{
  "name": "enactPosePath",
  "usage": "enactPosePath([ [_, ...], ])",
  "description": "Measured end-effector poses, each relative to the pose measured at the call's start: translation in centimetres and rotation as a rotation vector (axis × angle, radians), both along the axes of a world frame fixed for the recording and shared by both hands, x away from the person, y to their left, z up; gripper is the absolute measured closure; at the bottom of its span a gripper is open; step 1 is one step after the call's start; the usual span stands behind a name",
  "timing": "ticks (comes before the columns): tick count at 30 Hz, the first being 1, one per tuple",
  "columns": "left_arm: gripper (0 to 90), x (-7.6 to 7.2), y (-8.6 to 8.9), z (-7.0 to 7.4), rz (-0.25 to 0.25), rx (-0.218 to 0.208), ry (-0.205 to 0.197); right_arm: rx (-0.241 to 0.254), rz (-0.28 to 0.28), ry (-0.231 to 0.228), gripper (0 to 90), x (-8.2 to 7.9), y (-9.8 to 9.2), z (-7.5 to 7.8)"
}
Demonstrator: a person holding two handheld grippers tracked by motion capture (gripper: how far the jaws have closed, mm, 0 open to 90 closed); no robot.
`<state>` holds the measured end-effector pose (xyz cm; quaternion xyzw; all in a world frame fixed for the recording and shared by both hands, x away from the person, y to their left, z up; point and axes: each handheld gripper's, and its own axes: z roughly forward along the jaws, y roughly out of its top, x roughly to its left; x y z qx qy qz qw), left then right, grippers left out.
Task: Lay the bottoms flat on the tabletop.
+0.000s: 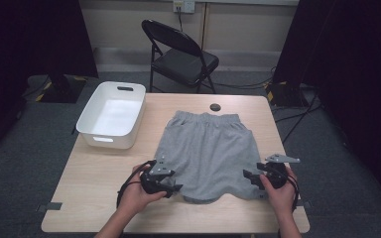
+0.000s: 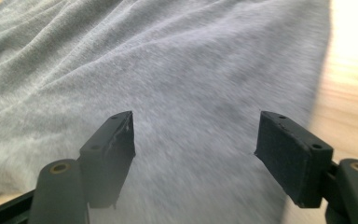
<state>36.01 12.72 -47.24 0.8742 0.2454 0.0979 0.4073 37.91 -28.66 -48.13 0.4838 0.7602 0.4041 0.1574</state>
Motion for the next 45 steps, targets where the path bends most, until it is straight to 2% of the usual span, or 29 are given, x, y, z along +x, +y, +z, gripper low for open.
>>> enactPosePath([
  [1, 40.4, 0.0, 0.4, -0.1, 0.004, 0.007, -0.008, 0.002, -0.003, 0.002, 27.7, -0.2, -0.3, 0.1],
  [3, 41.7, -0.2, 1.0, -0.2, 0.003, -0.011, -0.007, -0.007, 0.002, 0.0, 28.2, -0.7, -0.6, 0.1],
  [5, 41.4, -0.5, 1.0, -0.1, 0.006, -0.009, -0.022, -0.002, 0.046, 0.002, 30.8, -1.1, -0.4, 0.1],
  [8, 41.9, -0.6, 0.2, 0.2, -0.016, -0.03, -0.032, -0.013, 0.125, -0.003, 37.5, -1.5, 0.6, 0.2],
  [9, 42.0, -0.6, -0.2, 0.2, -0.019, -0.032, -0.024, -0.019, 0.149, 0.001, 39.2, -1.5, 1.1, 0.2],
  [11, 42.2, -0.4, -0.9, 0.1, -0.025, -0.025, -0.032, -0.047, 0.176, 0.0, 42.5, -1.6, 2.0, 0.1],
  [14, 43.3, -0.4, -1.6, -0.1, -0.048, -0.042, -0.03, -0.056, 0.217, 0.011, 45.9, -1.6, 2.7, -0.3],
  [15, 42.8, -0.5, -2.0, -0.2, -0.055, -0.035, -0.028, -0.069, 0.227, 0.018, 46.6, -1.6, 2.9, -0.5],
  [17, 42.6, -0.5, -2.4, -0.5, -0.067, -0.033, -0.028, -0.087, 0.231, 0.026, 46.7, -1.5, 3.1, -1.0],
  [20, 41.7, -0.3, -2.7, -1.1, -0.061, -0.012, -0.024, -0.11, 0.238, 0.009, 51.5, -1.5, 3.1, -1.2],
  [24, 41.9, -0.2, -3.0, -1.8, -0.056, 0.007, -0.015, -0.166, 0.206, -0.014, 65.4, -1.5, 3.4, -1.1],
  [27, 47.0, -0.2, -3.2, -2.2, -0.064, 0.054, -0.02, -0.172, 0.181, -0.014, 79.8, -1.2, 3.3, -1.1],
  [29, 52.4, -0.2, -3.2, -2.2, -0.066, 0.041, -0.008, -0.168, 0.164, -0.007, 87.5, -0.9, 3.0, -1.0],
  [30, 58.5, -0.2, -3.2, -2.2, -0.078, 0.045, -0.005, -0.165, 0.154, -0.004, 89.1, -0.7, 2.6, -1.0],
  [31, 66.8, -0.2, -3.3, -2.0, -0.09, 0.059, -0.004, -0.167, 0.137, -0.002, 89.5, -0.6, 2.4, -1.0],
  [33, 71.2, -0.1, -3.4, -1.9, -0.099, 0.067, 0.006, -0.157, 0.107, 0.002, 90.0, -0.3, 1.7, -1.0],
  [34, 71.3, 0.0, -3.5, -1.9, -0.097, 0.07, 0.01, -0.148, 0.089, 0.007, 90.0, -0.3, 1.4, -1.1],
  [36, 71.3, -0.1, -3.6, -1.8, -0.091, 0.074, 0.011, -0.136, 0.087, 0.005, 89.7, -0.3, 1.2, -1.1],
  [39, 64.1, -0.2, -3.6, -1.9, -0.089, 0.062, 0.022, -0.145, 0.1, 0.0, 80.2, -0.5, 1.4, -1.1],
  [41, 56.9, -0.4, -3.6, -1.8, -0.074, 0.038, 0.022, -0.122, 0.084, -0.01, 69.5, -0.6, 1.2, -0.8],
  [42, 53.2, -0.4, -3.6, -1.7, -0.063, 0.023, 0.017, -0.111, 0.075, -0.016, 69.3, -0.7, 1.0, -0.6],
  [44, 50.1, -0.4, -3.6, -1.4, -0.067, 0.013, -0.011, -0.083, 0.056, -0.021, 63.3, -0.9, 0.3, -0.1],
  [45, 49.0, -0.5, -3.7, -1.2, -0.071, 0.002, -0.015, -0.084, 0.048, -0.026, 61.1, -1.0, -0.1, 0.1],
])
